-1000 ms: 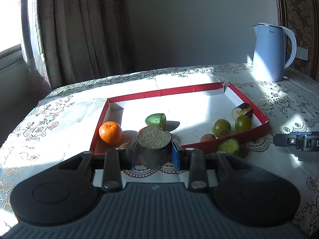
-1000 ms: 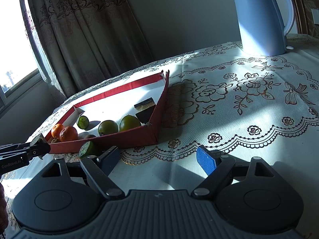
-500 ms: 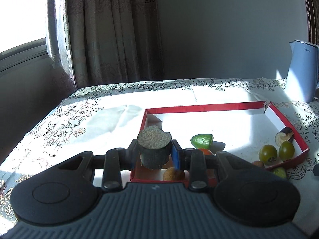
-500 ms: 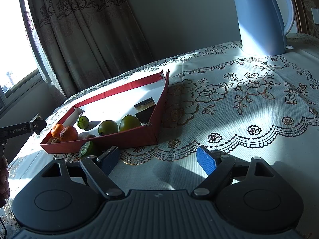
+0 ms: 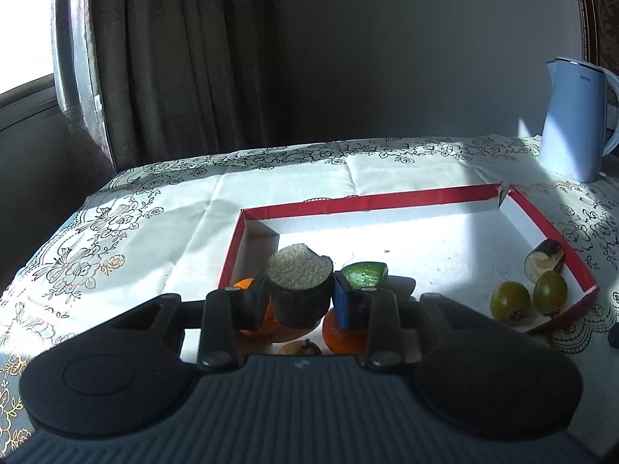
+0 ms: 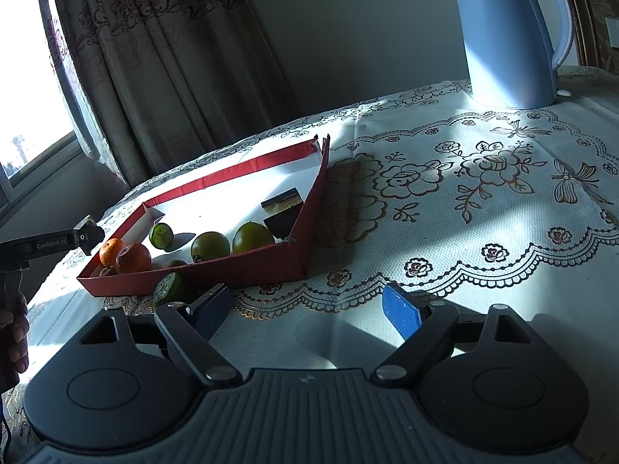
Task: Organize fruits
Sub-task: 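Carry the dark cucumber slice into the tray and open the left tool, then withdraw the left tool from the tray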
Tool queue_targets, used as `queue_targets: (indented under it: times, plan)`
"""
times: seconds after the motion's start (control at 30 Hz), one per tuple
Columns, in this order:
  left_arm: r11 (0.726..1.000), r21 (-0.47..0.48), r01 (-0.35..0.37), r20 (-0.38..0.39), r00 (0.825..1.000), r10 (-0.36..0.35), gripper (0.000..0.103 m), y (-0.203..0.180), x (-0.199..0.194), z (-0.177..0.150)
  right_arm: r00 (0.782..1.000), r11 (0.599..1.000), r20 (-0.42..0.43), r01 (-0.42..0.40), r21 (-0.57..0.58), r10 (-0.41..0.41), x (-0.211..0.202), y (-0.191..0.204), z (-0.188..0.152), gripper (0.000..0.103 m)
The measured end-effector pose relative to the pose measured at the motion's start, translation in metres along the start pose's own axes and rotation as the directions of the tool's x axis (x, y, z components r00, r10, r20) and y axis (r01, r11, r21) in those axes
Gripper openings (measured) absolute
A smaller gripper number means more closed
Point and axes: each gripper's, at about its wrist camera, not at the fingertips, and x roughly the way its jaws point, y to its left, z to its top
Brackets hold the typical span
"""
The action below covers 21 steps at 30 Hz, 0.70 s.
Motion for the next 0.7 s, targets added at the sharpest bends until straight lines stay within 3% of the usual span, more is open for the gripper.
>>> queue_targets:
  times: [0.13, 0.27, 0.6, 0.7]
  plan:
    - [1.0, 0.005, -0.029, -0.013, 1.0, 0.029, 0.035, -0.003, 0.015, -0.001, 1.0, 1.0, 0.0, -0.001, 0.001, 0.001, 0.0, 0.0, 0.0, 0.086]
    - [0.997, -0.014, -0.07, 0.02, 0.997, 0.07, 0.073, 0.001, 0.014, -0.001, 1.0, 1.0, 0.0, 0.0, 0.0, 0.0, 0.001, 0.0, 0.0, 0.086]
    - [0.997, -0.004, -0.075, 0.031, 0.997, 0.075, 0.076, 0.002, -0.002, -0.008, 1.0, 1.0, 0.0, -0.005, 0.003, 0.005, 0.001, 0.0, 0.0, 0.087]
    - [0.997, -0.02, -0.078, 0.023, 0.997, 0.078, 0.088, 0.005, -0.013, -0.014, 1.0, 1.0, 0.0, -0.006, 0.005, 0.006, 0.001, -0.001, 0.0, 0.088]
